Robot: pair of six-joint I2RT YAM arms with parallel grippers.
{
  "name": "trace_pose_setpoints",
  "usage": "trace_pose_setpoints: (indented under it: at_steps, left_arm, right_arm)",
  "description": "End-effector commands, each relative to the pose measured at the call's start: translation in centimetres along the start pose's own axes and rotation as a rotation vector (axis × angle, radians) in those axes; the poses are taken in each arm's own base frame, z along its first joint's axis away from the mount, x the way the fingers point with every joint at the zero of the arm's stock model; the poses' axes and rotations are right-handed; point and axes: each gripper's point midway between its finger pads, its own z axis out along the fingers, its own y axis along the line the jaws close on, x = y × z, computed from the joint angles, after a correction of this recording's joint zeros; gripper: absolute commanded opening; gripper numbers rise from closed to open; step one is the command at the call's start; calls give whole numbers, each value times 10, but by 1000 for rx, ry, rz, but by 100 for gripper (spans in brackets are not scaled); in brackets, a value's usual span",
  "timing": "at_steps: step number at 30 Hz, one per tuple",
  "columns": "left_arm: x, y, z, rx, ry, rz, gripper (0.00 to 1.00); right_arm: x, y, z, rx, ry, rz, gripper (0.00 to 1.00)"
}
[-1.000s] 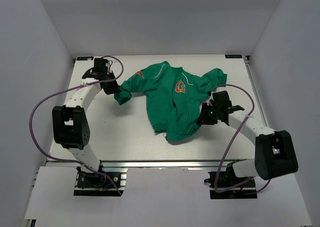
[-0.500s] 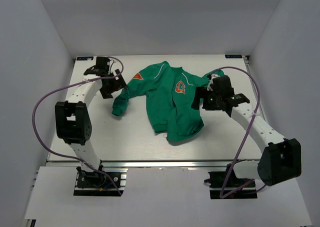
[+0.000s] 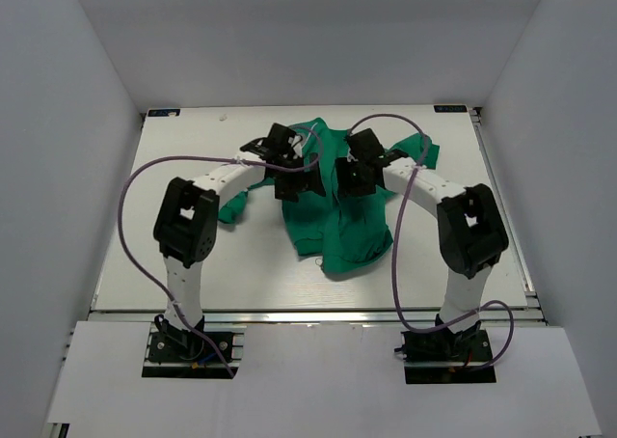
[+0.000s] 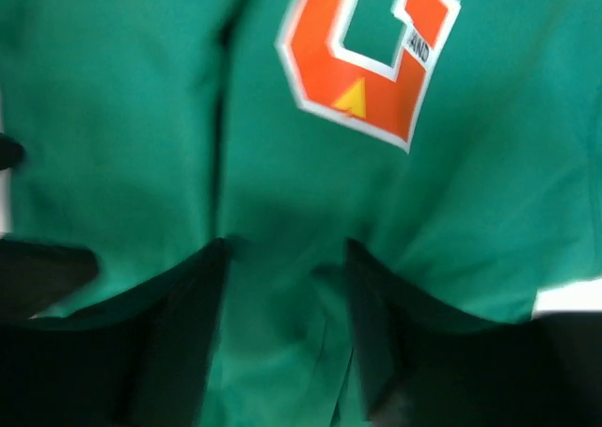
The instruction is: Zip up the jacket
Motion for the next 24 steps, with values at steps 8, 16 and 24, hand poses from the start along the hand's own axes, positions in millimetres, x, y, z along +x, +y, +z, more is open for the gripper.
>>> trace_pose_setpoints:
  at_steps: [8, 16, 24]
  left_arm:
    - [96, 18, 54, 34, 279, -17, 98]
    - [130, 49, 60, -46, 345, -47, 98]
    - [111, 73, 52, -158, 302, -56, 98]
  right_arm:
    - [-34, -34, 2, 61, -96, 109, 0]
    - [-58, -115, -27, 60, -171, 253, 0]
    - [-56, -110, -27, -70, -147, 176, 53]
